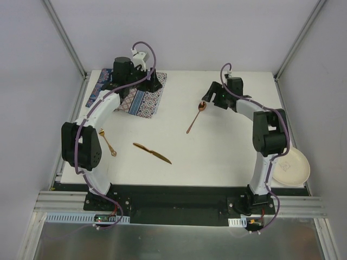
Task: Set the dinner table for one person
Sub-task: Pick up the spoon from the center of the board.
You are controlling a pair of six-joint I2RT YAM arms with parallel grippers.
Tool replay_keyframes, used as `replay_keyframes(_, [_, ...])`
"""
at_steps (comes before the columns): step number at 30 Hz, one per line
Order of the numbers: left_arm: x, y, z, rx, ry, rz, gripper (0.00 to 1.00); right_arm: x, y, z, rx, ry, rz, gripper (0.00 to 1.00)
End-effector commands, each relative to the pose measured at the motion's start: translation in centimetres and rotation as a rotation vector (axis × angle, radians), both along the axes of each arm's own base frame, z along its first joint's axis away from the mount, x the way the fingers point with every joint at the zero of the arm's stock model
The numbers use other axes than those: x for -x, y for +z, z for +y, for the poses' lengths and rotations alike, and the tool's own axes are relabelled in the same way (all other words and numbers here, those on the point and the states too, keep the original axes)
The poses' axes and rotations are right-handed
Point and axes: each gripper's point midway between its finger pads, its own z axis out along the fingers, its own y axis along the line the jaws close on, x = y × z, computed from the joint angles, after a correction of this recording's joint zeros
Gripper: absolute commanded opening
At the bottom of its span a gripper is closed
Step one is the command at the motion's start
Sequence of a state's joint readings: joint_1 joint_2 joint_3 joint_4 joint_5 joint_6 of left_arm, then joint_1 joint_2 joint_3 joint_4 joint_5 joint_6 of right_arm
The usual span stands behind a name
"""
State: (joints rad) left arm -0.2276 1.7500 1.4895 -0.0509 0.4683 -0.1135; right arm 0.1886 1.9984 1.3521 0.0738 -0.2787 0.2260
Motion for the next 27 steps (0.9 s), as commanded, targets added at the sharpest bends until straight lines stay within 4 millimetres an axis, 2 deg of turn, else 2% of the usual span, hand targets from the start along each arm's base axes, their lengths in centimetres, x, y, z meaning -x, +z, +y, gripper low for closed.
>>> replay_keyframes(1, [1.0,2.8,0.0,0.001,-0.038,-0.090,0.77,-2.4,1.9,1.3,-0.027,0.039,-0.064,0.85])
replay_keyframes(8, [1.2,2.0,0.0,-0.005,-0.043,-0.075,0.77,-2.9,-0.3,2.1,-0.065,0.031,-0.024,0.84])
replay_keyframes(15, [1.2,3.1,-0.1,0.003,-0.050,-0.099,0.77,-2.8,-2.4,2.7,-0.111,0.016,0.007,0.81])
replay_keyframes(20, [0.9,3.1,-0.3,0.005,-0.059,-0.100,0.77,-2.4,-2.9,3.3,-0.148,0.014,0.015,0.69])
replay_keyframes(24, [0.9,3.2,-0.4,0.008,-0.063,-0.099,0.77,-1.3,-3.8,3.4,-0.164,0.008,0.032,0.59])
replay_keyframes(27, [1.0,3.2,-0.4,0.006,-0.064,-0.101,0.77,-0.8,-3.7,3.5,-0.178,0.009,0.032,0.57])
